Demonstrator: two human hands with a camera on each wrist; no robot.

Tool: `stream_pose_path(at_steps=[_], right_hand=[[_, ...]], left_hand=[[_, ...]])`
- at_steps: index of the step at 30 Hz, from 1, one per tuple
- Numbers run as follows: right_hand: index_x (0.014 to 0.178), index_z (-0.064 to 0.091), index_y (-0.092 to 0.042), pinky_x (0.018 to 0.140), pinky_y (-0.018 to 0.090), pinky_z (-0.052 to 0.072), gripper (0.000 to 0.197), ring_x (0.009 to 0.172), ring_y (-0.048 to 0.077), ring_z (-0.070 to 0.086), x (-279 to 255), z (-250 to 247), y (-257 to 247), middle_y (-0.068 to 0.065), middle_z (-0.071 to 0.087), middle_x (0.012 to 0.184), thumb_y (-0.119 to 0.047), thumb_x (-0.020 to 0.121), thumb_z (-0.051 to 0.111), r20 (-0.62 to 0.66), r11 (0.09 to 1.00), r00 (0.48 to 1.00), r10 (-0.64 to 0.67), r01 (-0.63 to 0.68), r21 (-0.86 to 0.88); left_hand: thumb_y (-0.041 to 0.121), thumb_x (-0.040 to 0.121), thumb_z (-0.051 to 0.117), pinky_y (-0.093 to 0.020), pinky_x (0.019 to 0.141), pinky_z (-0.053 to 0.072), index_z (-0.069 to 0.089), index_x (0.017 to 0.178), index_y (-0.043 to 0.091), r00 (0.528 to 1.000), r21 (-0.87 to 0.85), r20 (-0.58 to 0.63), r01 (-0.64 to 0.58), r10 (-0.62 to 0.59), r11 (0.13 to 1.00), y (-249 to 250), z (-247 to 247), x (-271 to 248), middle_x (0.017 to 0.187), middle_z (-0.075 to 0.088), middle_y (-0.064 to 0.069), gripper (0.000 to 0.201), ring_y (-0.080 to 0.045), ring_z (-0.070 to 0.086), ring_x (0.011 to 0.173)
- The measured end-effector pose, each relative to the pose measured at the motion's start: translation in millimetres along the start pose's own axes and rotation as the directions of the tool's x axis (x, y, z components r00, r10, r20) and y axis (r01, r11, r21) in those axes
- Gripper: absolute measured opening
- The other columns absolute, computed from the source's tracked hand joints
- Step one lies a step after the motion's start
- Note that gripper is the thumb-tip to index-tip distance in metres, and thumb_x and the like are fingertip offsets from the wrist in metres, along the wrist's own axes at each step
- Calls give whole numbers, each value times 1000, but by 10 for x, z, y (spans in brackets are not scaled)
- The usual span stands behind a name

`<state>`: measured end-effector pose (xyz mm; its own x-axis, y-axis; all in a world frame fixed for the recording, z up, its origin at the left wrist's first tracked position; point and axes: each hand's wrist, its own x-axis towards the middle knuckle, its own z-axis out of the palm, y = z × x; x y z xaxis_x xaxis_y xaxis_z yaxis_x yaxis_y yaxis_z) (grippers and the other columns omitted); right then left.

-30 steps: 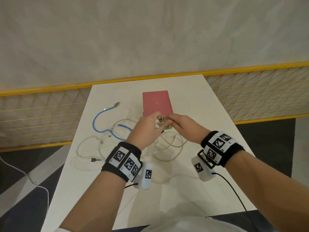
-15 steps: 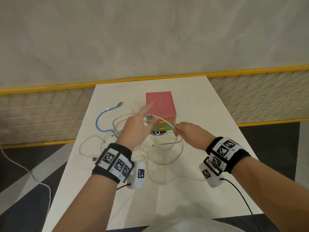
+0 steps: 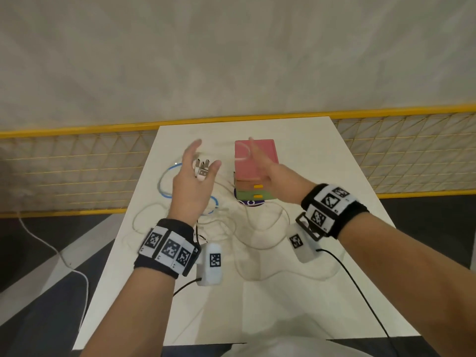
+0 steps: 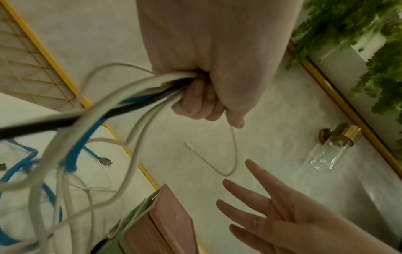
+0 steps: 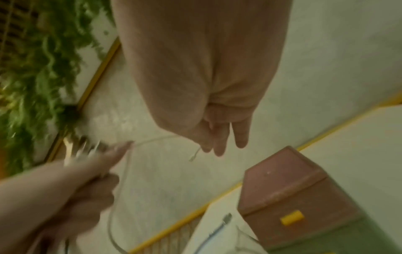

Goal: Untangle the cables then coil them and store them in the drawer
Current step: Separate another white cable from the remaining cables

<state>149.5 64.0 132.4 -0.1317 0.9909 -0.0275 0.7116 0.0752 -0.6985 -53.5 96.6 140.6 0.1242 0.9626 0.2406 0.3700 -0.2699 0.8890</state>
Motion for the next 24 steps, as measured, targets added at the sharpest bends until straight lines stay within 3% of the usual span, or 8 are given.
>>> stream_pose_path(at_steps=[1, 2, 4, 6, 9, 12, 17, 24], right_hand=[[150, -1, -28, 85, 39, 51, 82, 97, 34, 61, 60, -29, 0, 21, 60, 115, 6, 89, 42, 0, 1000, 1000, 7, -7, -14], [150, -3, -29, 88, 43, 51, 86, 101, 38, 61, 103, -53, 33, 22, 60, 120, 7, 87, 44, -6, 1000, 1000, 8, -8, -19], [148, 22, -22, 101, 42, 45, 70, 119, 35, 54, 93, -103, 111, 15, 53, 135, 5, 89, 47, -31, 997, 998, 46, -48, -56], [136, 47, -12, 102, 34, 41, 48, 121, 31, 53, -6, -96, 291, 12, 55, 134, 3, 90, 45, -72, 977, 993, 99, -110, -180], [126, 57, -17, 97, 33, 43, 47, 116, 28, 56, -219, 8, 774, 9, 56, 131, 5, 87, 43, -83, 906, 960, 267, -280, -318], [118, 57, -20, 97, 38, 46, 36, 110, 28, 57, -417, 90, 1197, 9, 56, 126, -5, 86, 52, -128, 801, 883, 451, -464, -378], [130, 45, -18, 97, 39, 43, 41, 115, 29, 52, -735, 204, 1563, 9, 50, 128, -12, 90, 48, -147, 620, 758, 636, -615, -487], [122, 51, -11, 93, 39, 45, 29, 108, 32, 55, -869, 431, 1720, 13, 55, 119, -15, 93, 46, -188, 631, 743, 643, -652, -420]], left_hand=[[31, 91, 66, 4, 81, 30, 39, 141, 36, 1000, -30, 12, -1, 1, 1000, -9, -17, 3, 118, 44, 28, 57, 20, 41, 103], [29, 90, 67, 10, 78, 26, 36, 143, 37, 999, -39, 38, -10, 11, 999, -13, -22, -6, 120, 42, 32, 62, 28, 38, 100], [27, 87, 71, 7, 74, 31, 52, 128, 34, 995, -25, 95, -36, 39, 999, -72, 26, -27, 113, 50, 34, 46, 30, 44, 90], [28, 84, 73, -5, 67, 40, 61, 98, 31, 991, 2, 132, -1, 1, 1000, -141, 137, -63, 92, 60, 25, 18, 17, 53, 76], [30, 82, 75, -23, 63, 41, 56, 76, 27, 981, -24, 187, 61, -56, 998, -214, 320, -138, 75, 58, 13, 20, -3, 50, 65], [33, 82, 74, -13, 59, 38, 52, 75, 29, 975, -26, 213, 67, -60, 997, -200, 464, -182, 77, 58, 11, 23, -6, 49, 68], [32, 83, 74, -10, 54, 35, 48, 73, 29, 978, -70, 202, 63, -48, 996, -153, 633, -178, 68, 49, 11, 27, -4, 44, 61], [29, 86, 72, -9, 60, 39, 52, 75, 30, 990, -216, 101, 122, -102, 969, -45, 774, -197, 72, 56, 14, 23, -2, 51, 66]])
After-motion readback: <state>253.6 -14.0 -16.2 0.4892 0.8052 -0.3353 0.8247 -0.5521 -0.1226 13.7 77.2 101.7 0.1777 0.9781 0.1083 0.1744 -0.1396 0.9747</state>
